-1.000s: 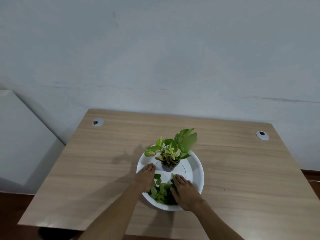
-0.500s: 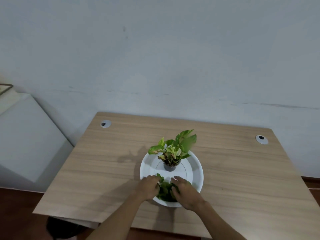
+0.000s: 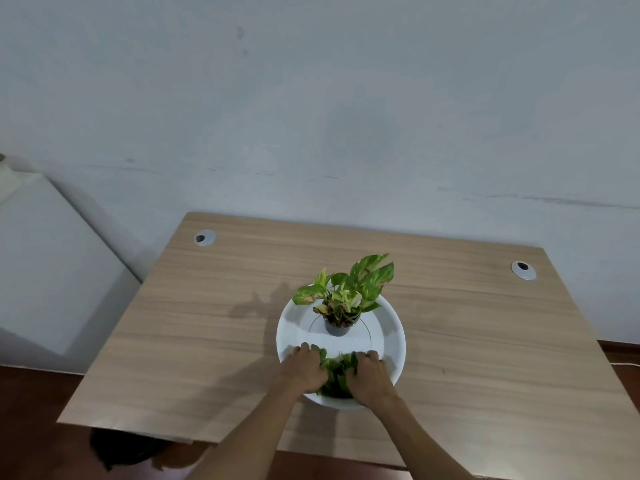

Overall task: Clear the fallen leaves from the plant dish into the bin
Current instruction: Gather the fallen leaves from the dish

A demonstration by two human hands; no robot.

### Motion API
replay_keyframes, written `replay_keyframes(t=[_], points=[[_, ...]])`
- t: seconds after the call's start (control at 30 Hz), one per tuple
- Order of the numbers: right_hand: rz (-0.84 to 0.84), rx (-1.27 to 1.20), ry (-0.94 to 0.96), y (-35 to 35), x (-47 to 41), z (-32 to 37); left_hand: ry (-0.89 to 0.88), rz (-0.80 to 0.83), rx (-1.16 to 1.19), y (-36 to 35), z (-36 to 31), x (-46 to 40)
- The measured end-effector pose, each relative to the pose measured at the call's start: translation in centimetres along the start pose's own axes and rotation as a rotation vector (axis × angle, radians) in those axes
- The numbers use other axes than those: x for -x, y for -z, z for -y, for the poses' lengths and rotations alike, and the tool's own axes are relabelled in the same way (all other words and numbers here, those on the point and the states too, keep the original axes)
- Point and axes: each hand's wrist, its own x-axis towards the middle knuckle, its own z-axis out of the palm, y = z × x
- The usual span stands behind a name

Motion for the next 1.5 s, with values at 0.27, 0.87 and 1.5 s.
replay_keyframes(t=[0.27,0.87,1.5], points=[[0.075,-0.111,0.116,0.9,1.1,-0.4,-0.065,-0.086,0.389,0.1,0.5,0.6],[0.222,-0.020,0.198,2.3,0.3,-1.4,-0.021,0.124,0.409,1.9,0.6,0.2],[0.331,0.170,0.136,0.6,-1.5,0.2,-0.123,0.168,0.175,0.4,-0.2,-0.8]])
